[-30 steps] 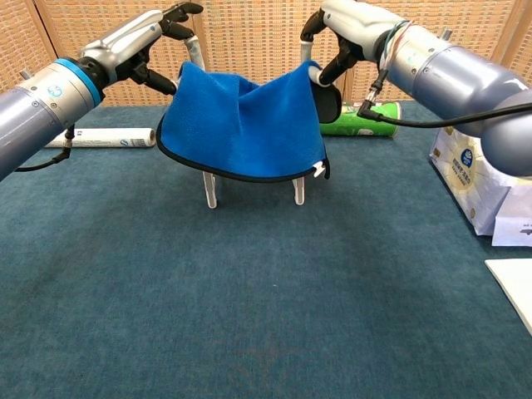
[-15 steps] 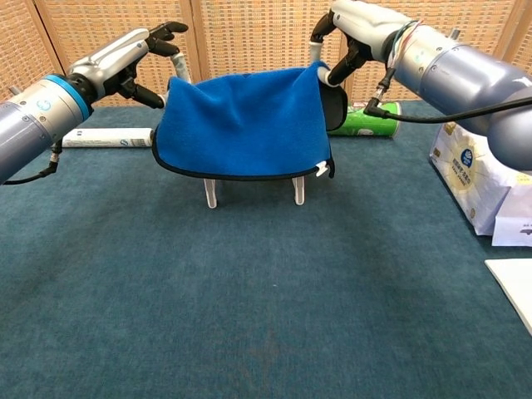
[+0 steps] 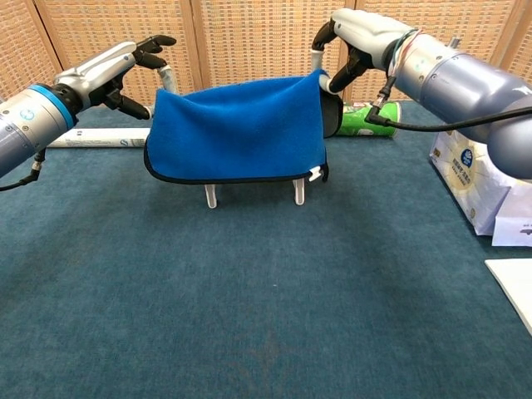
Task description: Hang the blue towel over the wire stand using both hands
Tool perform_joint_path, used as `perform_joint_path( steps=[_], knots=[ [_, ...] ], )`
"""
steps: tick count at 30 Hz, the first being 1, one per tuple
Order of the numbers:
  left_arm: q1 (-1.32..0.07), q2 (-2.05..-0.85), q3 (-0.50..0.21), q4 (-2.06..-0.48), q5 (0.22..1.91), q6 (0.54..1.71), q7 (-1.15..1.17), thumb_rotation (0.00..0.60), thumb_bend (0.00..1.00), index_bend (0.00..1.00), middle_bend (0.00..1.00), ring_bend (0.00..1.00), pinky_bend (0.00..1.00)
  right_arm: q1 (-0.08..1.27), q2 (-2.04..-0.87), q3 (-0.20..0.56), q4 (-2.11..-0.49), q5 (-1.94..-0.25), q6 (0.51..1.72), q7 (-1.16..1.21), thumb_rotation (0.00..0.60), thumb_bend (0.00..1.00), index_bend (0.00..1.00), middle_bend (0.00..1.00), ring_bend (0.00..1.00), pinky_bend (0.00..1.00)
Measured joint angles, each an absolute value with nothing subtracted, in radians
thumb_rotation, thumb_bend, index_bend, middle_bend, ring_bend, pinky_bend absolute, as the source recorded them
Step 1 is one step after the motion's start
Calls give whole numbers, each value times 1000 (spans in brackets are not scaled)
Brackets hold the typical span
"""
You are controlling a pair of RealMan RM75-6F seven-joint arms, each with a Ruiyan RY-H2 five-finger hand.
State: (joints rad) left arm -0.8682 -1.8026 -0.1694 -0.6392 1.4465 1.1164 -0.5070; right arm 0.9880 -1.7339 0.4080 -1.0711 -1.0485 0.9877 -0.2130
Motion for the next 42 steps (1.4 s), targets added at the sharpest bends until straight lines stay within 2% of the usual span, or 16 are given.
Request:
perform_joint_path(
  steps=[8,10,13,15,18,21,24,28,30,36,42],
  knots=[
    [-867,-1800,-164,-652,1441,1085,-485,600,479,568,0,0,0,986,-1737,400,-1074,-1055,987,-214,600,517,625,209,45,115],
    [-866,-1799,-163,-653,1441,1081,-482,600,480,496,0,0,0,987,-1739,399,-1073,-1054,985,-214,600,517,625,208,45,115],
    [-866,-1796,-161,-654,1442,1078,-478,600,480,311,0,0,0,986,-1741,396,-1072,-1057,982,-209,600,516,592,208,46,115],
    [-864,-1793,-155,-652,1448,1077,-477,600,481,156,0,0,0,985,-1742,394,-1072,-1061,980,-199,600,486,462,203,46,115],
    [-861,-1784,-146,-650,1458,1077,-483,600,478,13,0,0,0,984,-1741,390,-1073,-1075,976,-179,600,394,253,172,45,115],
    [-859,-1775,-137,-654,1468,1079,-487,600,441,0,0,0,0,982,-1738,385,-1075,-1089,978,-172,600,318,160,146,45,115],
    [-856,-1768,-135,-664,1470,1081,-496,600,385,0,0,0,0,979,-1735,383,-1083,-1096,985,-171,600,262,119,126,46,115],
    [-850,-1758,-135,-674,1470,1086,-492,600,341,0,0,0,0,973,-1726,381,-1099,-1098,994,-181,600,234,102,105,46,115],
    [-848,-1754,-135,-677,1469,1086,-485,600,323,0,0,0,0,971,-1723,381,-1105,-1098,996,-185,600,188,88,89,43,115],
    [-837,-1729,-133,-697,1459,1068,-443,600,121,0,0,0,0,957,-1701,375,-1144,-1094,1005,-215,600,50,37,19,0,115],
    [-803,-1673,-127,-752,1445,1066,-386,600,106,0,0,0,0,917,-1647,356,-1239,-1100,1038,-249,600,28,36,8,0,115]
  ],
)
